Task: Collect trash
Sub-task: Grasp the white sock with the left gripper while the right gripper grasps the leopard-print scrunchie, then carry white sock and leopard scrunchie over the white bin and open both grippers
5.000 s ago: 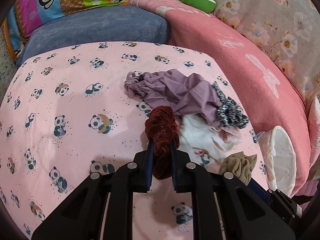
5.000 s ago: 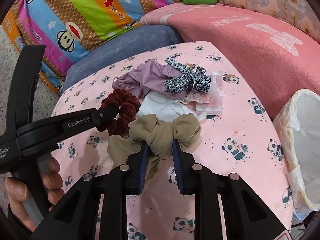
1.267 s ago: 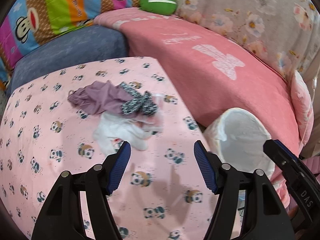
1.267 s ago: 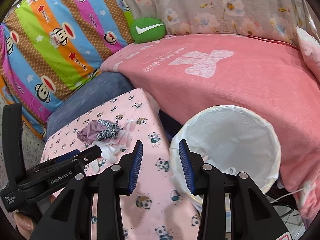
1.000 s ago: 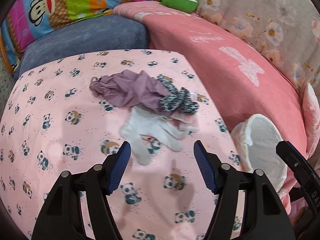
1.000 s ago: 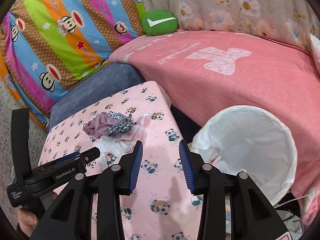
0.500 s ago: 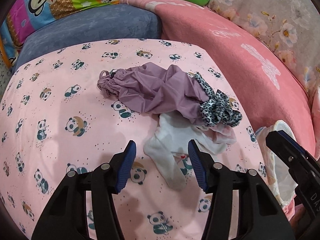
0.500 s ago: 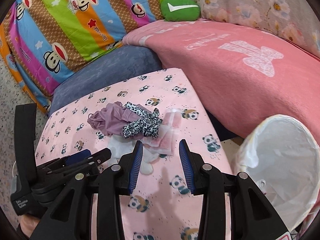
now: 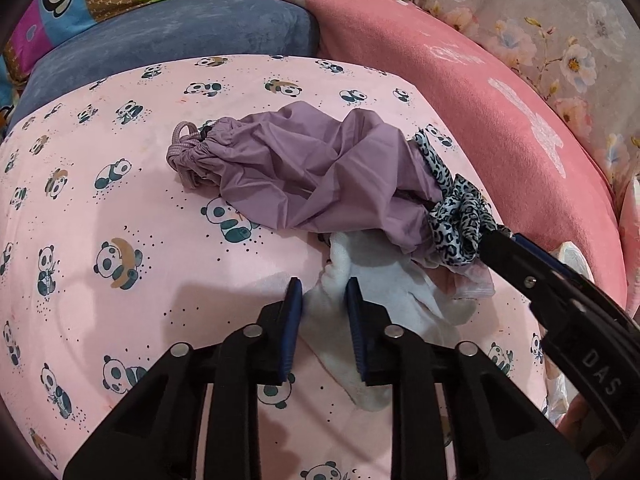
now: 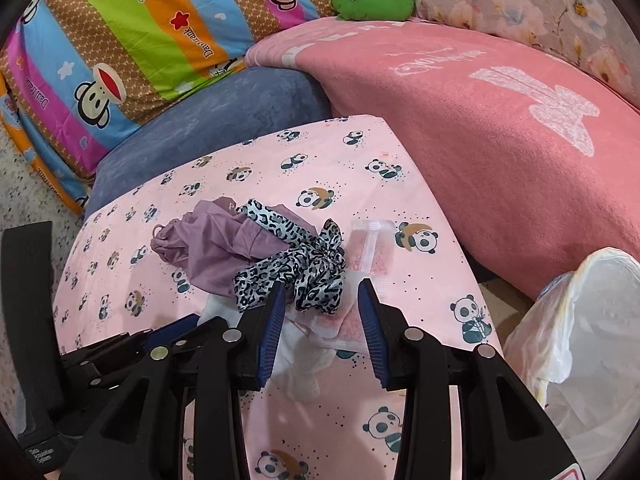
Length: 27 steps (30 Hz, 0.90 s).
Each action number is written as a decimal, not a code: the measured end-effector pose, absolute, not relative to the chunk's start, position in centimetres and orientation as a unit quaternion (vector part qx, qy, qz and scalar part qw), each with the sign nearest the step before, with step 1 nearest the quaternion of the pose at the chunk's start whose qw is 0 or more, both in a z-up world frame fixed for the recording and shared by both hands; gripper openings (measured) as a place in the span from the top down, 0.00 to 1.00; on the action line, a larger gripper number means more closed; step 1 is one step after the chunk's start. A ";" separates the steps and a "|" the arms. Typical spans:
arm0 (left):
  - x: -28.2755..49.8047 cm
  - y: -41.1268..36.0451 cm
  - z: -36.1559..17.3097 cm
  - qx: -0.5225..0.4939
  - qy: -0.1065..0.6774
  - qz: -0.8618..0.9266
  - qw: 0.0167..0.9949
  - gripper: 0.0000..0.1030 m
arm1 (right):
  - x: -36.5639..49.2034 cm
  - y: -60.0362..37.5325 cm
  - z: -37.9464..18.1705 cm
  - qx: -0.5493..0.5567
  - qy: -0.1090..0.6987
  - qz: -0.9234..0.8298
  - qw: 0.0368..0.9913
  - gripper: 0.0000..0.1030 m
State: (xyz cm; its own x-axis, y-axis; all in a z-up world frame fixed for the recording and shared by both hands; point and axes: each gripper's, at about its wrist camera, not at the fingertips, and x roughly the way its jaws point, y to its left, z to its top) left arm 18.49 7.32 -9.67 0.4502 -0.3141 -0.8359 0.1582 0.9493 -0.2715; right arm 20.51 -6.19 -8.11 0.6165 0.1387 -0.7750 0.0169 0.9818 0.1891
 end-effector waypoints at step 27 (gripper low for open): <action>13.1 3.5 -1.4 -0.062 0.442 -0.176 0.877 0.89 | 12.8 -9.8 -0.8 0.130 0.355 0.032 0.925 0.91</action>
